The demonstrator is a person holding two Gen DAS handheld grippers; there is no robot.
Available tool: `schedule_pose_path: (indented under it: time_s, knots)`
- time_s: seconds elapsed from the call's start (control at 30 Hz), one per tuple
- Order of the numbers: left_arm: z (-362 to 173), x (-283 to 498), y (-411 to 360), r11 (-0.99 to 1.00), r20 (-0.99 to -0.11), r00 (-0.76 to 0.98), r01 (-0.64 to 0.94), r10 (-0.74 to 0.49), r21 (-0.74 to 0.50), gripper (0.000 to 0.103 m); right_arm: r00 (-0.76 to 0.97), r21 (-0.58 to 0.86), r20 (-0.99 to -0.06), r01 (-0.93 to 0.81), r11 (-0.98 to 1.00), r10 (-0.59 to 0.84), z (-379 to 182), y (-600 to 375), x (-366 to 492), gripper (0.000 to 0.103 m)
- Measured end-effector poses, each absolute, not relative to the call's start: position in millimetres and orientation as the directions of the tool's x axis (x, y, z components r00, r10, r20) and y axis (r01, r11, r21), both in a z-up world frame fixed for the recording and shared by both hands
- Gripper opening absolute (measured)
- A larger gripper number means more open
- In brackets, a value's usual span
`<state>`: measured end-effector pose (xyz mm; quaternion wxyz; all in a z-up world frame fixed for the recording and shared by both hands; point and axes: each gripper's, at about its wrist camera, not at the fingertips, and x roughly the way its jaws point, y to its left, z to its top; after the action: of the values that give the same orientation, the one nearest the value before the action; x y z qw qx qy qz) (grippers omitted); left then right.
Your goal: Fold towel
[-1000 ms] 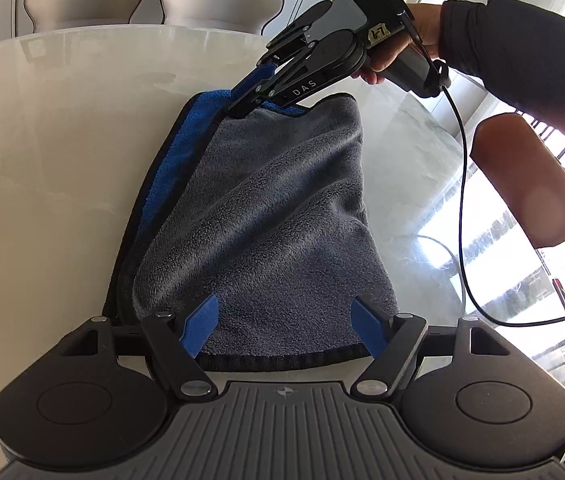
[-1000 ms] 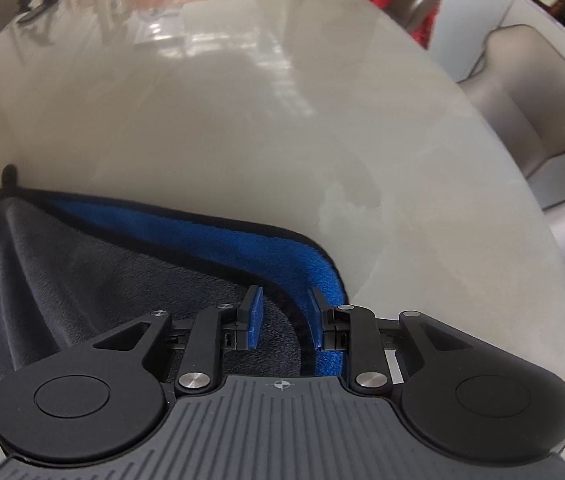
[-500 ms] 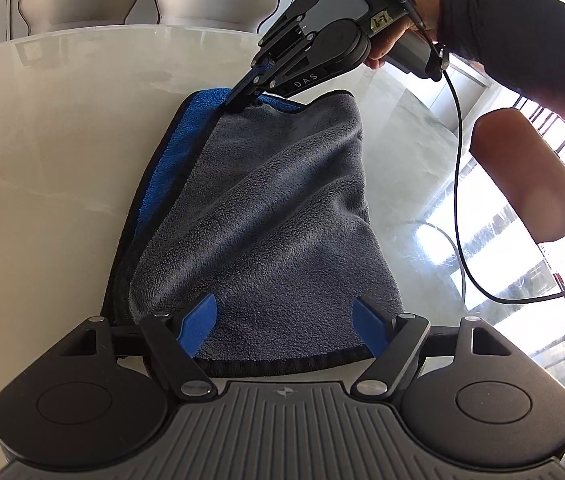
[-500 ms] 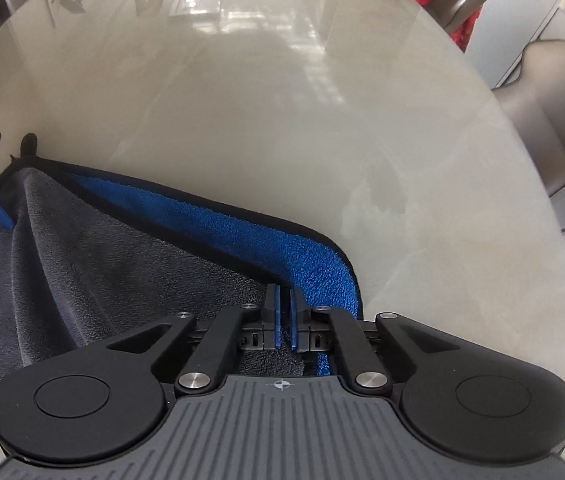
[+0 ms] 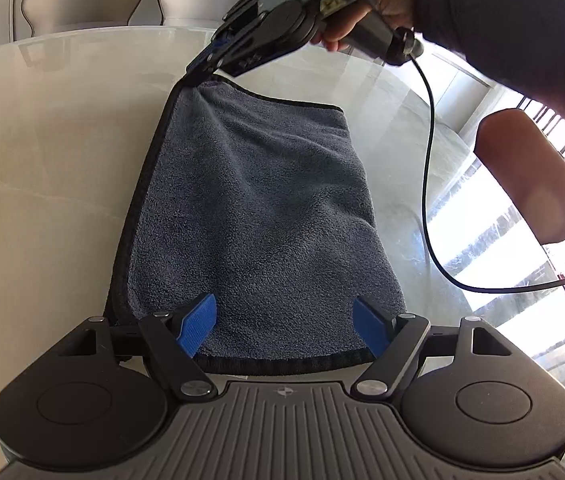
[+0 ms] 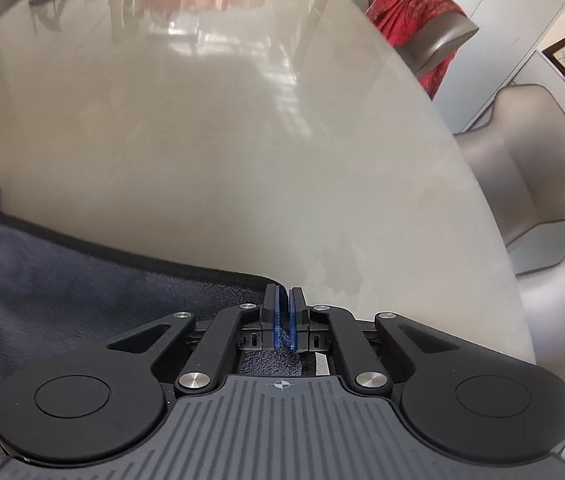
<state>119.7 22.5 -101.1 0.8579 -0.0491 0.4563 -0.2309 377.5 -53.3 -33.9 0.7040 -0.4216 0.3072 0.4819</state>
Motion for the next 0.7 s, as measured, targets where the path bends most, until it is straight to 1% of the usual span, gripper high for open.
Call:
schedule_pose_path:
  time_s: [0.07, 0.13, 0.17, 0.23, 0.27, 0.33, 0.43, 0.53, 0.63, 0.7]
  knots:
    - [-100.4, 120.0, 23.7, 0.889, -0.762, 0.475, 0.349, -0.441, -0.297, 0.079, 0.377, -0.317, -0.821, -0.925, 0.208, 0.428, -32.2, -57.8, 375.2, 0.012]
    - [-99.2, 120.2, 25.1, 0.89, -0.76, 0.477, 0.341, -0.441, -0.302, 0.079, 0.432, -0.308, -0.783, -0.894, 0.326, 0.446, -16.8, -77.7, 374.6, 0.029]
    - [-98.3, 121.0, 25.6, 0.89, -0.758, 0.479, 0.339, -0.443, -0.305, 0.079, 0.437, -0.291, -0.784, -0.886, 0.361, 0.441, -12.9, -88.2, 373.8, 0.032]
    - [-95.7, 121.9, 24.9, 0.887, -0.752, 0.484, 0.343, -0.448, -0.308, 0.079, 0.443, -0.258, -0.792, -0.866, 0.427, 0.42, -6.5, -110.2, 371.3, 0.033]
    - [-94.1, 122.1, 24.0, 0.884, -0.745, 0.487, 0.35, -0.455, -0.311, 0.079, 0.441, -0.248, -0.811, -0.854, 0.457, 0.385, -6.3, -123.6, 368.1, 0.033]
    - [-89.8, 122.2, 18.6, 0.868, -0.726, 0.488, 0.375, -0.484, -0.327, 0.079, 0.437, -0.233, -0.84, -0.826, 0.513, 0.322, -9.4, -146.8, 363.9, 0.033]
    - [-87.9, 122.6, 2.3, 0.838, -0.711, 0.467, 0.426, -0.525, -0.339, 0.079, 0.427, -0.189, -0.86, -0.775, 0.603, 0.28, -17.6, -180.1, 361.3, 0.033]
    - [-91.7, 123.3, -18.9, 0.805, -0.707, 0.432, 0.484, -0.56, -0.342, 0.079, 0.382, -0.084, -0.879, -0.713, 0.696, 0.286, -27.5, -211.4, 363.1, 0.033]
    - [-98.3, 123.2, -35.3, 0.778, -0.716, 0.39, 0.526, -0.579, -0.343, 0.079, 0.384, -0.051, -0.875, -0.678, 0.733, 0.295, -31.9, -220.6, 369.0, 0.033]
    - [-102.1, 123.4, -40.2, 0.773, -0.727, 0.369, 0.532, -0.579, -0.346, 0.079, 0.391, -0.068, -0.874, -0.685, 0.725, 0.288, -32.1, -219.4, 369.5, 0.033]
